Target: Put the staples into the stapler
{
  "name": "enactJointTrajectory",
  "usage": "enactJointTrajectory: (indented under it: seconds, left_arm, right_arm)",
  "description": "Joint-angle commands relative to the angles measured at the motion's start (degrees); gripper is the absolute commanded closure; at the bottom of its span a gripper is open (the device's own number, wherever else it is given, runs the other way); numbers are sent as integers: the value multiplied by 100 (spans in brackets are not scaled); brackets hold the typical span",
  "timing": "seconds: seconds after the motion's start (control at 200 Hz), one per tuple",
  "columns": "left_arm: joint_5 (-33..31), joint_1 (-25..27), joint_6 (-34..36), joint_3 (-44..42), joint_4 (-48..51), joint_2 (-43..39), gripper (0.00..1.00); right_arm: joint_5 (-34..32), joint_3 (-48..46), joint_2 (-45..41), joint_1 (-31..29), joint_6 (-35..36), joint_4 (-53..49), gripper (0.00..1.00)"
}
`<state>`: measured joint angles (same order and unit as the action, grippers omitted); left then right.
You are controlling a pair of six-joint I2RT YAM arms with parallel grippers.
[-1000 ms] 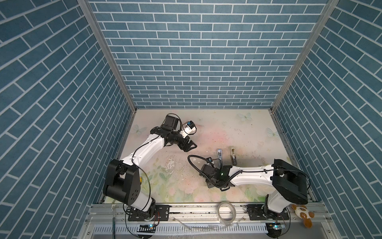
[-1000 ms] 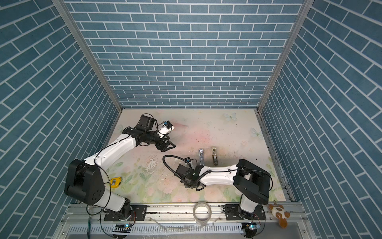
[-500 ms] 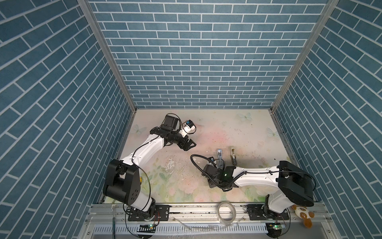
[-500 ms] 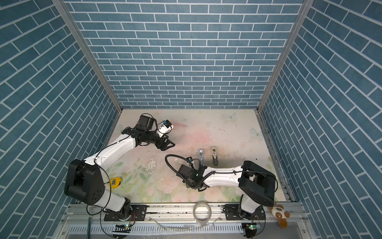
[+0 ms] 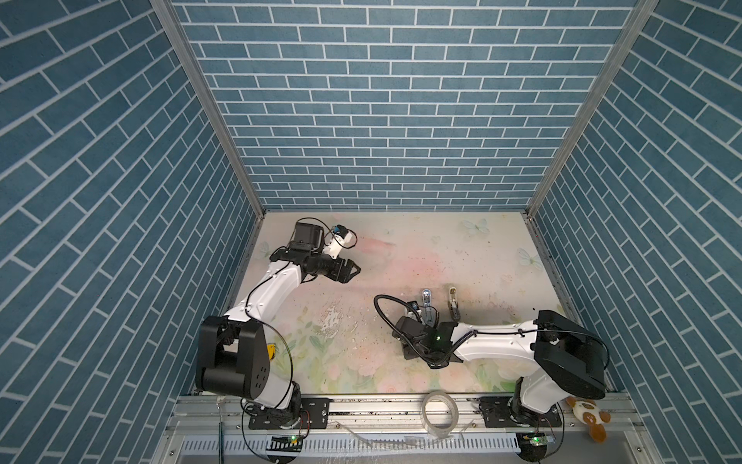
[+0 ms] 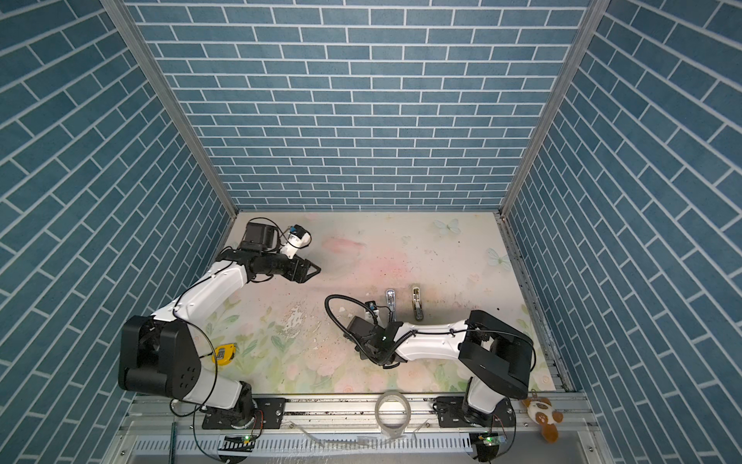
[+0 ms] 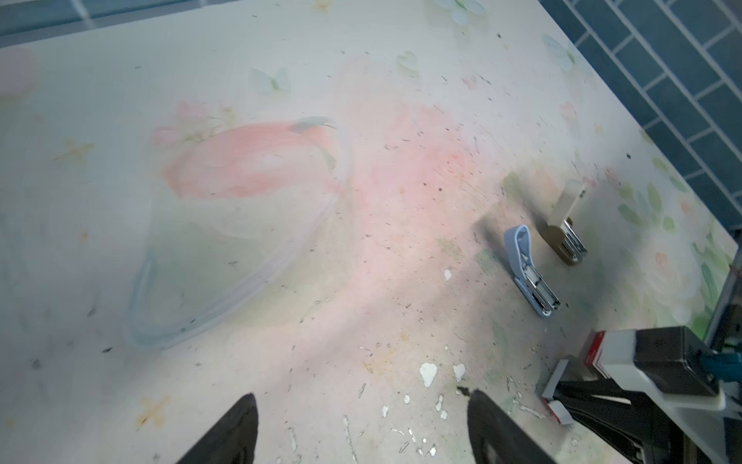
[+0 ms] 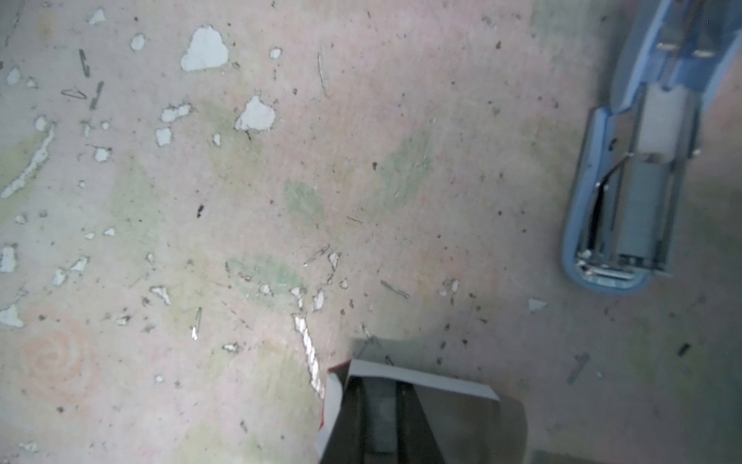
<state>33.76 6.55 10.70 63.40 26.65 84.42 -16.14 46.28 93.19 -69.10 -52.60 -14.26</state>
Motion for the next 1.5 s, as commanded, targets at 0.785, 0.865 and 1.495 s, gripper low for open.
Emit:
enactJointTrajectory:
  seconds: [0.785, 0.865, 1.495]
  left_arm:
    - [307, 1464, 1334, -1386, -142, -256, 21]
    - [368, 1556, 1163, -1443, -313, -317, 21]
    - [272, 2024, 644, -1276, -375, -56, 21]
  right_arm:
    - [532, 415, 418, 606, -558, 575, 90]
    - [511, 340, 372, 628, -606, 600, 90]
    - [210, -83, -245, 618, -494, 783, 89]
